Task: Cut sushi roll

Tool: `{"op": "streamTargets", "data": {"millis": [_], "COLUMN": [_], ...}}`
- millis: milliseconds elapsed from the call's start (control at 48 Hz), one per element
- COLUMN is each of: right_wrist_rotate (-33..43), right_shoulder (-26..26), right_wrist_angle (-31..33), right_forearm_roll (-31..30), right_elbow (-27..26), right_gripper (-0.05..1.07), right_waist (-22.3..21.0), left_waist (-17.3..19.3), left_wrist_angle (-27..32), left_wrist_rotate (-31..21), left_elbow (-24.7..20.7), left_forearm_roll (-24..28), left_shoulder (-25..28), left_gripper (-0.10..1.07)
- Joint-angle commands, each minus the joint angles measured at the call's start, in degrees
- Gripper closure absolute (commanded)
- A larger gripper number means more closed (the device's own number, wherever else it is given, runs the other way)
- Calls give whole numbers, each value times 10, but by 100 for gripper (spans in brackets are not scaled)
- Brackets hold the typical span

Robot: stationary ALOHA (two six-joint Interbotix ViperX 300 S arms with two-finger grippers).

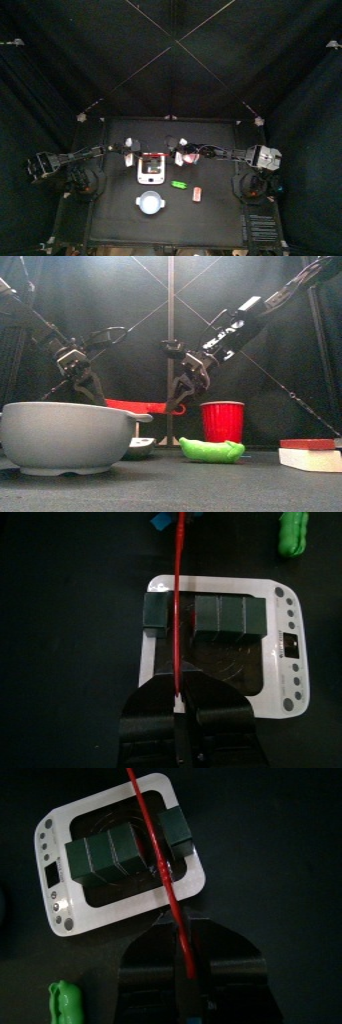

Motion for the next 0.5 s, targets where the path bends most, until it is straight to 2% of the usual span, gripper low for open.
{"op": "streamTargets", "data": {"millis": [0, 208, 479], "right_wrist_rotate": [4, 2, 4], "right_shoulder": [-31, -40, -40], "right_wrist_angle": [-6, -7, -7], "right_forearm_roll": [2, 1, 1], "right_elbow": [-8, -6, -1], "right_gripper": [77, 77, 77], "right_waist": [5, 26, 42], "left_waist": [-23, -51, -63], "left_wrist_angle": [2, -2, -9], "left_wrist_rotate": [-4, -4, -4], "left_elbow": [-4, 20, 40], "left_forearm_roll": [-4, -13, -26], "left_shoulder": [-18, -40, -51], "left_gripper": [65, 65, 65]}}
